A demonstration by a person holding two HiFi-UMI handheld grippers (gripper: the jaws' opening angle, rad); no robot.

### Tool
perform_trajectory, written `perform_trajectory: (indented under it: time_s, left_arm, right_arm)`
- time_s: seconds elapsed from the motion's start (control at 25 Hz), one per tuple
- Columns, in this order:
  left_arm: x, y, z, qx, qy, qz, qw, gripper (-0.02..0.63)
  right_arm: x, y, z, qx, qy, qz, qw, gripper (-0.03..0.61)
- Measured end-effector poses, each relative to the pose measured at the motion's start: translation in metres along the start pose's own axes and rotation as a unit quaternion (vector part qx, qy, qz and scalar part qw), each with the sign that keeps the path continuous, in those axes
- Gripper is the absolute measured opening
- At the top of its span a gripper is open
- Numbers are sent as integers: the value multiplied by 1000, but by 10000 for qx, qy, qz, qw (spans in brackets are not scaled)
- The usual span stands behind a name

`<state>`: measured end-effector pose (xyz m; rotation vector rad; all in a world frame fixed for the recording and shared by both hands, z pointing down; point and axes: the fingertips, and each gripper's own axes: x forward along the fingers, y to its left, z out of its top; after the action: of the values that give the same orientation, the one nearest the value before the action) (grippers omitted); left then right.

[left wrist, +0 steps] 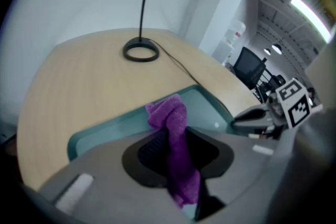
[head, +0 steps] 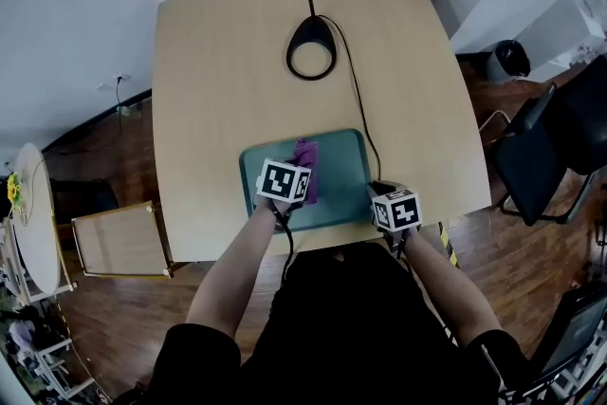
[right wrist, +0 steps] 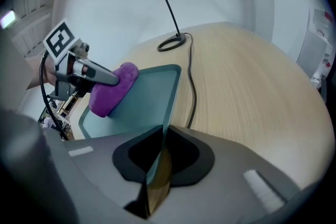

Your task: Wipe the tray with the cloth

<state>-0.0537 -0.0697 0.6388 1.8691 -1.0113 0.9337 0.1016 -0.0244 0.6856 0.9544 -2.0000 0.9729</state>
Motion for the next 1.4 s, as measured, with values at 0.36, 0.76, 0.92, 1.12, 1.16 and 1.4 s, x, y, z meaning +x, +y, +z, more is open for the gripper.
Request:
perform_trajectory:
  time_s: [0.36,0.76,0.92,1.12,1.16,1.4]
  left_arm:
    - [-78,125,-76,-587,26,1274,9901,121]
    - [-69,143,-88,-797,120,1538,9848,123]
    - [-72,140,-83,-512,239,1610,9853,121]
    - [-60,117,-78,-537,306,1271,9900,120]
    - [-56,113,-77,-515,342,1228,9905,120]
    - [-27,71,-58,-566,296,854,9943,120]
  right_arm:
    - [1,-4,2,22,28,-140,9999,34]
    - [2,-1,5,68,25,-150,9999,34]
    - [1,-2,4,59,-5,-156,9999,34]
    - [1,-1,4,61,-43,-148,9999,34]
    - [1,0,5,62,-45,-145,9999,34]
    - [0,2,4,30,-40,-107,9999,34]
